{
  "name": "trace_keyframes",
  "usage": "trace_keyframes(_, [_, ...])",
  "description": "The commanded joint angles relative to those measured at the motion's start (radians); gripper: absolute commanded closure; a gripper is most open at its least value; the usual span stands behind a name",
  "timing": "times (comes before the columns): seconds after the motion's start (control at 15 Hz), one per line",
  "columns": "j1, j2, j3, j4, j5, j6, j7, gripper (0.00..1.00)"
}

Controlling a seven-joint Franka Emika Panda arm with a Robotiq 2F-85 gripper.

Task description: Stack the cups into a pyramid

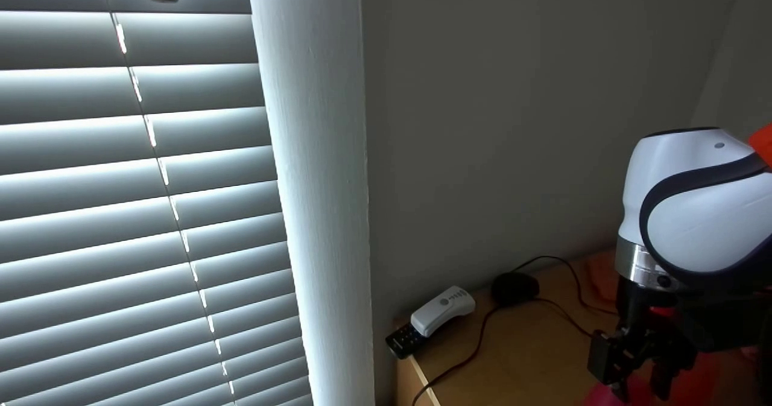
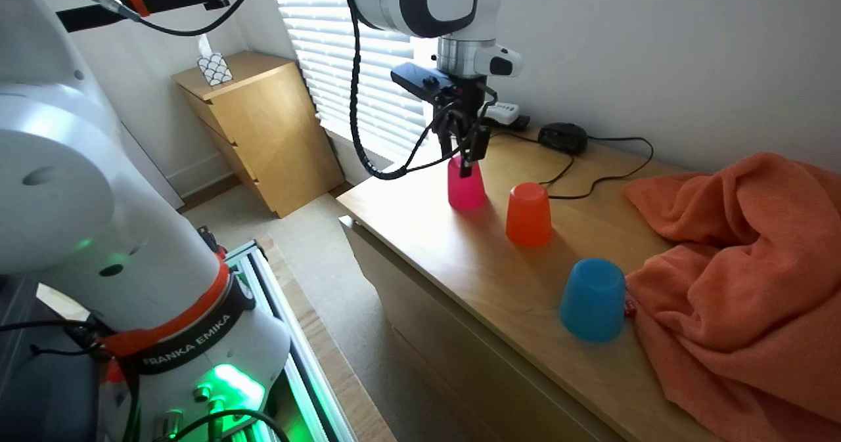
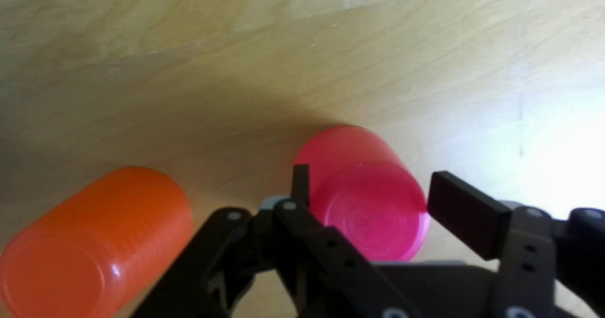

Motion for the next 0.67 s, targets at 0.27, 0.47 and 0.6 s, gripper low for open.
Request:
trace_keyframes(0.27, [0.003,0.052,-0.006,0.019,-0.061,0.013,0.013,0.00])
trace_keyframes(0.47, [0.005,0.061,-0.010,0.025,-0.086,0.017,0.016,0.30])
trace_keyframes(0.6, [0.004,0.061,-0.018,0.030,-0.117,0.017,0.025,0.40])
